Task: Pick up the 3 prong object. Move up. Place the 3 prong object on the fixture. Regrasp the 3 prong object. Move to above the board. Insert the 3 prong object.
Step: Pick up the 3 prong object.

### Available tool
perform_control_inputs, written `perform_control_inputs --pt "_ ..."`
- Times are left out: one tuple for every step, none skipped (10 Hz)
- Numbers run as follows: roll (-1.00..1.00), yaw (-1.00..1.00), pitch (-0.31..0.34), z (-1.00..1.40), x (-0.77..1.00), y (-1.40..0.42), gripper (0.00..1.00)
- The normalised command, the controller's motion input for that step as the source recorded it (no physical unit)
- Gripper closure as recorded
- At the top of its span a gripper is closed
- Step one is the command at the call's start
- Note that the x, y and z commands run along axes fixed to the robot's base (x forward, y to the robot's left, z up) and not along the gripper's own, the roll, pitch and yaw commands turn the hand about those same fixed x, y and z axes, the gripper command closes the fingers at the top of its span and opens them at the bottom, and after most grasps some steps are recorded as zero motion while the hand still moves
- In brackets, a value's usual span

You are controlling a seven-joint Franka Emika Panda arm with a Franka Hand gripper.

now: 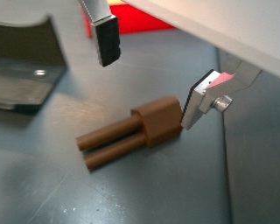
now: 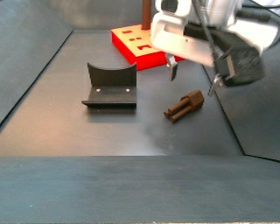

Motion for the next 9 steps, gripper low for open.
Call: perform_control_inputs --pt "-0.04 -0.92 -0.104 -0.90 -0.11 0.00 0.00" --pt "-0.05 -0.85 -0.113 -0.88 -0.03 0.00 0.00" --pt "-0.04 -0.83 -0.104 -0.90 -0.05 0.00 0.00" --pt "-0.04 -0.83 -0.107 -0.89 -0.03 0.00 0.00" --pt "0.00 -0.65 -0.093 -0.93 0.00 0.00 0.00" --pt "0.00 0.00 -0.026 0.00 -0.02 0.00 0.00" --pt "0.00 0.00 -0.019 0.00 0.00 0.00 0.00" --pt "0.01 -0.01 0.000 0.00 0.00 0.00 0.00" --pt "0.00 0.00 -0.006 0.00 0.00 0.00 0.00"
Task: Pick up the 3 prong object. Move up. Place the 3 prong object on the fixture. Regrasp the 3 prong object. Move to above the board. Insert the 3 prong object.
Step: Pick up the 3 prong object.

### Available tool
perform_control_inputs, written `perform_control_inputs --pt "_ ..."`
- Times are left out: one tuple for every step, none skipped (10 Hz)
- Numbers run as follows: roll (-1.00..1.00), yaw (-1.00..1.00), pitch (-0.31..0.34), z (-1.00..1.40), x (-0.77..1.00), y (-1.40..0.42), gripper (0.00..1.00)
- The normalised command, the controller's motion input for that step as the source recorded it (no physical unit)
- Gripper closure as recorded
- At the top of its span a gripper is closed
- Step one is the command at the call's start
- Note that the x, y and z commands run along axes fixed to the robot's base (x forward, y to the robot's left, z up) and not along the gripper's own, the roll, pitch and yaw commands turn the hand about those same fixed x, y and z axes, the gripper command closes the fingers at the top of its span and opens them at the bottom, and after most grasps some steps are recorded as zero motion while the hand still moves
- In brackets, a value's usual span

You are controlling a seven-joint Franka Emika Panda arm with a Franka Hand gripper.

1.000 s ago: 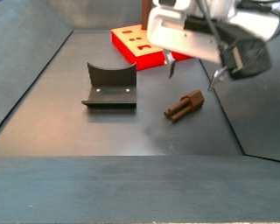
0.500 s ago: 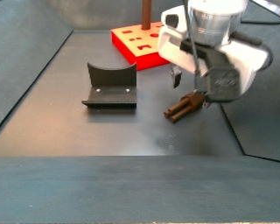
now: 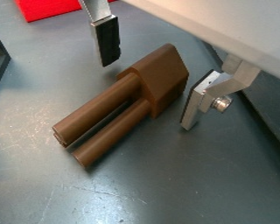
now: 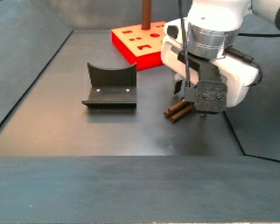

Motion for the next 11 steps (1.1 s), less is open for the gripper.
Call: perform_control_inputs --pt "0.00 0.00 -0.031 -0.05 0.00 0.00 0.00" --pt "0.11 0.00 -0.194 -0.84 -0.13 0.00 0.00" --pt "0.00 0.00 -0.077 -0.26 0.03 0.00 0.00" --pt "0.00 0.00 0.000 0.00 0.00 0.00 0.00" --pt "0.00 0.00 0.000 0.00 0.00 0.00 0.00" --pt "0.00 0.00 0.000 0.00 0.00 0.00 1.00" --pt "0.00 0.00 0.000 0.00 0.00 0.00 1.00" --pt "0.00 0.00 0.000 0.00 0.00 0.00 1.00" --pt "0.00 0.00 0.000 0.00 0.00 0.00 1.00" --pt "0.00 0.00 0.000 0.00 0.00 0.00 1.00" --pt "0.00 0.00 0.000 0.00 0.00 0.00 1.00"
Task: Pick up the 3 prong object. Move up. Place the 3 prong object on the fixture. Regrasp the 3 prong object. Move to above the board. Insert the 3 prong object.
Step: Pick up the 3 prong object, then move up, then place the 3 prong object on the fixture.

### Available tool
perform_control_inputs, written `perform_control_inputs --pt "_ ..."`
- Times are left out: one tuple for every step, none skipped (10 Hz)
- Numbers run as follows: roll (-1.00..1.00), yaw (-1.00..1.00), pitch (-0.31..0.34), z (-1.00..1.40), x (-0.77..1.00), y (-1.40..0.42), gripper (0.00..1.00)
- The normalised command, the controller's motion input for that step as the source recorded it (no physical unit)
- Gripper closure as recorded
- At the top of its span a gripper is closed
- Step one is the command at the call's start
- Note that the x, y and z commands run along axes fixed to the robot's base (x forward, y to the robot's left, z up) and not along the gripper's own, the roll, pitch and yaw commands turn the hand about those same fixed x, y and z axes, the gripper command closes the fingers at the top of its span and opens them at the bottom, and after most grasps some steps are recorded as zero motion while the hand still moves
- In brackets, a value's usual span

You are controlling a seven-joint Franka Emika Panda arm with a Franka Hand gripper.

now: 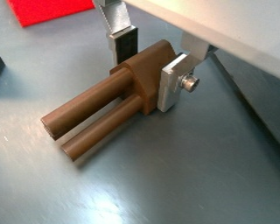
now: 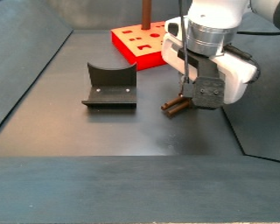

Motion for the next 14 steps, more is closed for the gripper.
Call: perform_control_inputs --pt "0.00 0.00 0.000 0.00 0.00 0.00 1.00" --pt "0.00 0.00 0.000 0.00 0.00 0.00 1.00" --pt "0.00 0.00 0.000 0.00 0.00 0.00 1.00" --pt "0.00 0.00 0.000 0.00 0.00 0.00 1.00" --pt "0.00 0.00 0.000 0.00 0.00 0.00 1.00" --pt "0.00 0.00 0.000 0.83 0.00 0.00 1.00" --pt "0.00 0.01 0.011 0.80 -0.04 0.00 1.00" --pt "-0.02 0.02 0.014 0.72 -0.05 -0.01 1.00" --pt "-0.04 0.02 0.016 0.58 -0.03 -0.01 1.00" --pt "-0.05 0.02 0.026 0.49 -0.03 -0.01 1.00" --pt "-0.08 0.01 0.031 0.32 -0.02 -0.01 1.00" --pt "0.00 0.00 0.000 1.00 0.00 0.00 1.00" --pt "-0.01 -0.01 -0.012 1.00 0.01 0.00 1.00" --pt "-0.03 0.00 0.013 1.00 -0.01 0.00 1.00"
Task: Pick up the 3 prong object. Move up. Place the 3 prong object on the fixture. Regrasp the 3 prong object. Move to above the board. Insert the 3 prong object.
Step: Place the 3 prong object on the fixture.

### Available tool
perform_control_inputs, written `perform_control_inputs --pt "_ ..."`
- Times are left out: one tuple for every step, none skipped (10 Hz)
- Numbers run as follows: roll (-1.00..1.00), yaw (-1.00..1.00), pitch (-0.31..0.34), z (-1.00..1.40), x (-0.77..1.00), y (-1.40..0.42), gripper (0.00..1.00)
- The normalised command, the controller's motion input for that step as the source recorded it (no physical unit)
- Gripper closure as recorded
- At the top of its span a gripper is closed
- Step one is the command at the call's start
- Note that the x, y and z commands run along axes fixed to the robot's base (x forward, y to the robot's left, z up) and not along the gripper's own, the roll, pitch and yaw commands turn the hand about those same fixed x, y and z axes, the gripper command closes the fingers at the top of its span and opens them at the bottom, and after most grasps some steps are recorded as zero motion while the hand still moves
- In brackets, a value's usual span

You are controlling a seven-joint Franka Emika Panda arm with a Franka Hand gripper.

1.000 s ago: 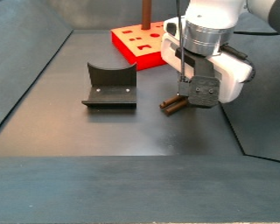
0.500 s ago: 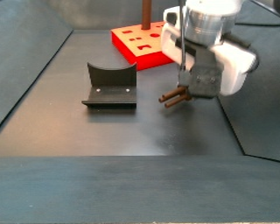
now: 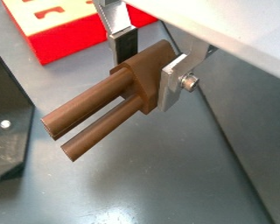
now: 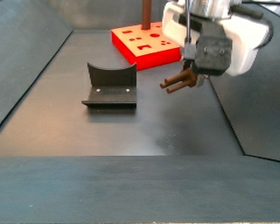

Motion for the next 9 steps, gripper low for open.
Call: perform_control_inputs --pt "-0.05 0.01 0.013 1.00 -0.01 0.00 1.00" --pt "-0.06 0.01 0.014 1.00 -0.02 -0.01 1.00" --pt "-0.09 0.01 0.016 1.00 -0.02 -0.01 1.00" --pt "-0.10 0.01 0.016 1.00 -0.02 -0.01 1.00" --pt "-0.12 0.01 0.011 1.00 -0.02 -0.02 1.00" --pt "-0.13 0.01 0.012 1.00 -0.03 -0.02 1.00" --pt "-0.15 0.00 0.010 0.95 -0.03 -0.02 1.00" --pt "-0.16 0.00 0.012 0.83 -0.02 -0.01 1.00" --pt "-0.17 -0.01 0.019 0.66 -0.02 -0.01 1.00"
